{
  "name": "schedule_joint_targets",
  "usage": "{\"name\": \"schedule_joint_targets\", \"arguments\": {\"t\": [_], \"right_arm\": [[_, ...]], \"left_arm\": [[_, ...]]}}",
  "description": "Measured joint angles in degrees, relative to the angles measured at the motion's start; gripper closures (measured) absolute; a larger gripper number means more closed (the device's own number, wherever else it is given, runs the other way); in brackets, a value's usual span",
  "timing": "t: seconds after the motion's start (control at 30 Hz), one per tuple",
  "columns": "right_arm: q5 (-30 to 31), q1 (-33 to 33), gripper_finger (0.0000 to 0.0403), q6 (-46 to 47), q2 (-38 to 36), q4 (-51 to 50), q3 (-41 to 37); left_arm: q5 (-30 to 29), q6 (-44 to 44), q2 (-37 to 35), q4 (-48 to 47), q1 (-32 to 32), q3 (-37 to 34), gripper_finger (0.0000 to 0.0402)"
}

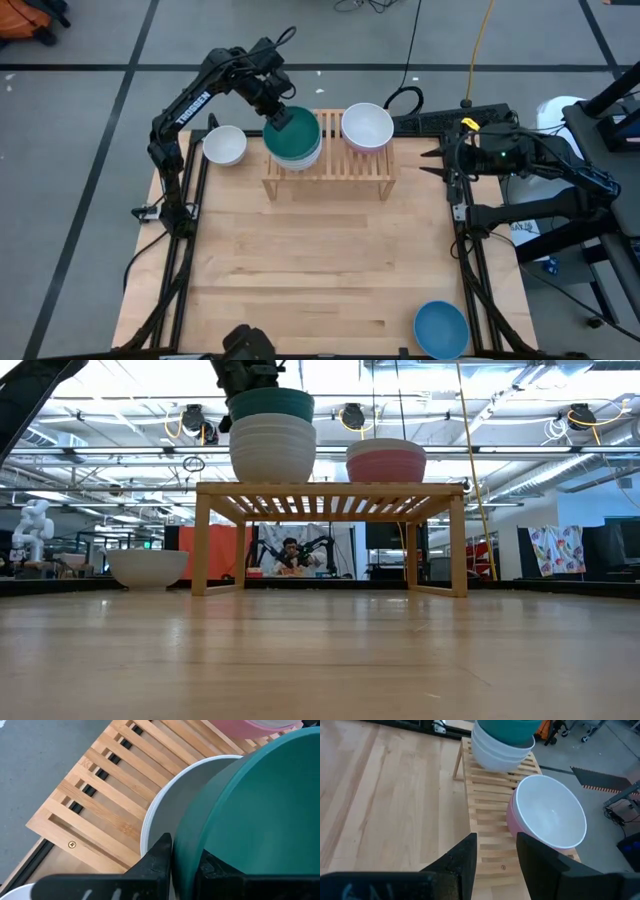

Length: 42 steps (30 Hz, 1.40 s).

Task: Place and stack bowls onto a shelf
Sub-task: Stack the green bowl on top of the white bowl on the shelf

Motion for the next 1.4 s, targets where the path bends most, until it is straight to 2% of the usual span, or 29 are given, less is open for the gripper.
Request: {"name": "schedule_joint_targets", "arguments": {"t": [0.73, 1.1, 1.4], "right_arm": [[0.00, -0.01, 0.0271, -0.22, 0.00, 1.77, 0.00], [0.00, 0.00, 0.0271, -0.22, 0.00, 1.77, 0.00], [0.00, 0.00, 0.0271, -1.29, 0.00, 1.77, 0.00]], "left_arm": [[-2.05, 0.97, 0.00, 1.81, 0.32, 0.00, 0.0375], [-2.05, -1.55, 0.00, 2.52, 0.31, 0.00, 0.0318], [-2.05, -2.79, 0.00, 2.68, 0.31, 0.00, 0.0314]]}}
